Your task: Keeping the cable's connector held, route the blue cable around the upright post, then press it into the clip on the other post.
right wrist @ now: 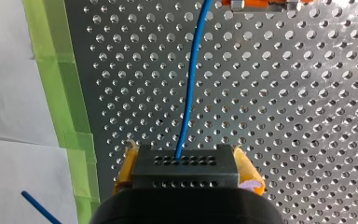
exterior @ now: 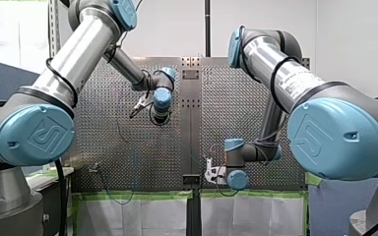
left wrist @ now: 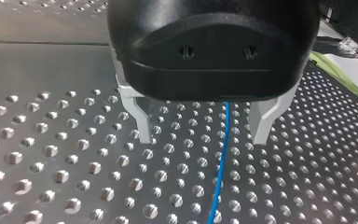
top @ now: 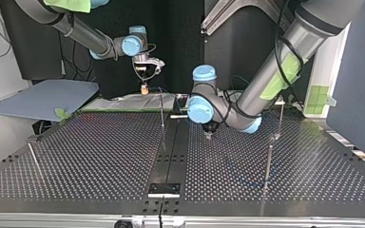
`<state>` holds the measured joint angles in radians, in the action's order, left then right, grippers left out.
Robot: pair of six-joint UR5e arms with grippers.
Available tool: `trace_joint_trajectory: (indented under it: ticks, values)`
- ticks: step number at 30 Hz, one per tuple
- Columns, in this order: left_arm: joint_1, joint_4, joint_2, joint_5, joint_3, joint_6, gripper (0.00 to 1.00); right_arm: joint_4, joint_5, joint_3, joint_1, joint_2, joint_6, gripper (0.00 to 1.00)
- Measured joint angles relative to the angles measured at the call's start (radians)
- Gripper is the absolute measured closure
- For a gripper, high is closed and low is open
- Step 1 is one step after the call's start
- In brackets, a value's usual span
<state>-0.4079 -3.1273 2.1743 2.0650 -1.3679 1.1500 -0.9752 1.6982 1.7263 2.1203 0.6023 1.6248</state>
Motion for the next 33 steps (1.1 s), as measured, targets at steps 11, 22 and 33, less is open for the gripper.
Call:
trace_joint_trajectory:
  ticks: [11,22,33]
  values:
    - [-0.009,0.051,0.025,0.013,0.000,0.024,0.00,-0.001,0.000,-0.001,0.003,0.000,-0.003,1.00]
    - [-0.020,0.103,0.095,0.021,0.000,0.029,0.00,-0.001,0.000,-0.001,0.006,0.000,-0.006,1.00]
    - [-0.023,0.168,0.123,0.013,0.000,0.069,0.00,0.001,0.000,-0.001,0.008,0.000,-0.006,1.00]
